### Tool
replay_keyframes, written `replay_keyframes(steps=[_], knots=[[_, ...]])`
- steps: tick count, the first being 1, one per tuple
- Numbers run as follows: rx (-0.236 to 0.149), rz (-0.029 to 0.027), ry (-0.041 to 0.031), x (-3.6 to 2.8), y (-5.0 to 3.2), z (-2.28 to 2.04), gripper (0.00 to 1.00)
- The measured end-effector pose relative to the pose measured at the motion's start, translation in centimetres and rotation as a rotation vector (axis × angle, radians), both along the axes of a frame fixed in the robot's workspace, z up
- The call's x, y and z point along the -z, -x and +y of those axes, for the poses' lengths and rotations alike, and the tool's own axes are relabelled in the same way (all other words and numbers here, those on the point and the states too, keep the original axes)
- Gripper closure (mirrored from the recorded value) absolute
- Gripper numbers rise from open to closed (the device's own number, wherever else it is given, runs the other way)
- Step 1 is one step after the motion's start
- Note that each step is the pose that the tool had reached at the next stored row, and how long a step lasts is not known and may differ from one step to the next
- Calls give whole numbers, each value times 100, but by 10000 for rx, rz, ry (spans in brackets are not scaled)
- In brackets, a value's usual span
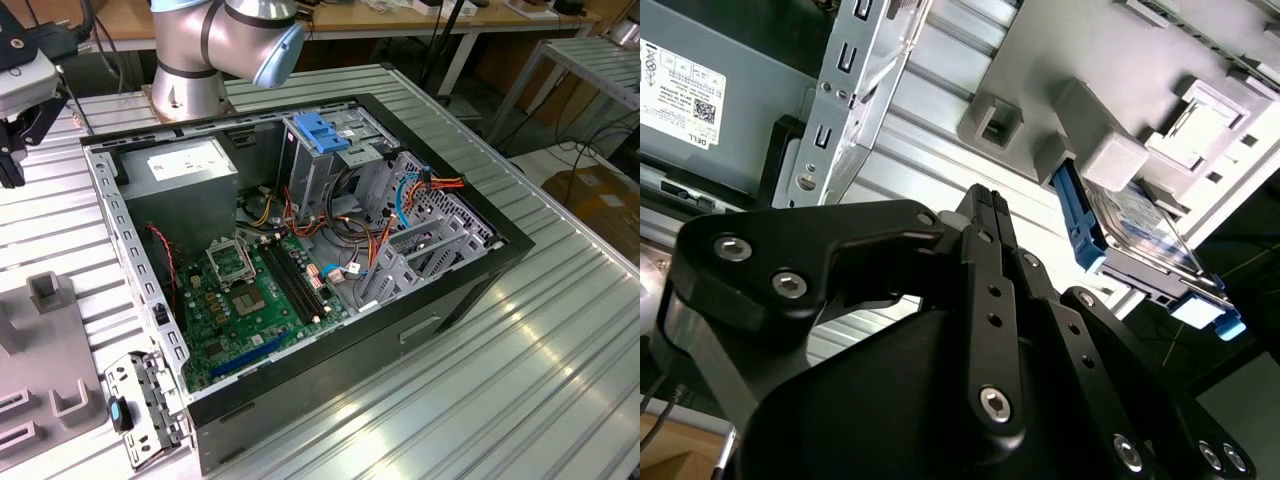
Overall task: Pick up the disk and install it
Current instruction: 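Reach for the disk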
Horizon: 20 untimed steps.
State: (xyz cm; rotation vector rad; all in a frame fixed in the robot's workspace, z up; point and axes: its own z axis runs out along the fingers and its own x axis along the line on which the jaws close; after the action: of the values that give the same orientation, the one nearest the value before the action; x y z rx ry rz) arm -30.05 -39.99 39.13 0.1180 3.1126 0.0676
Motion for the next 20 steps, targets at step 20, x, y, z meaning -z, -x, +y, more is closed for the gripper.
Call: replay_keyframes(steps=[20], knots=[[0,-1,0,2,253,18,85]])
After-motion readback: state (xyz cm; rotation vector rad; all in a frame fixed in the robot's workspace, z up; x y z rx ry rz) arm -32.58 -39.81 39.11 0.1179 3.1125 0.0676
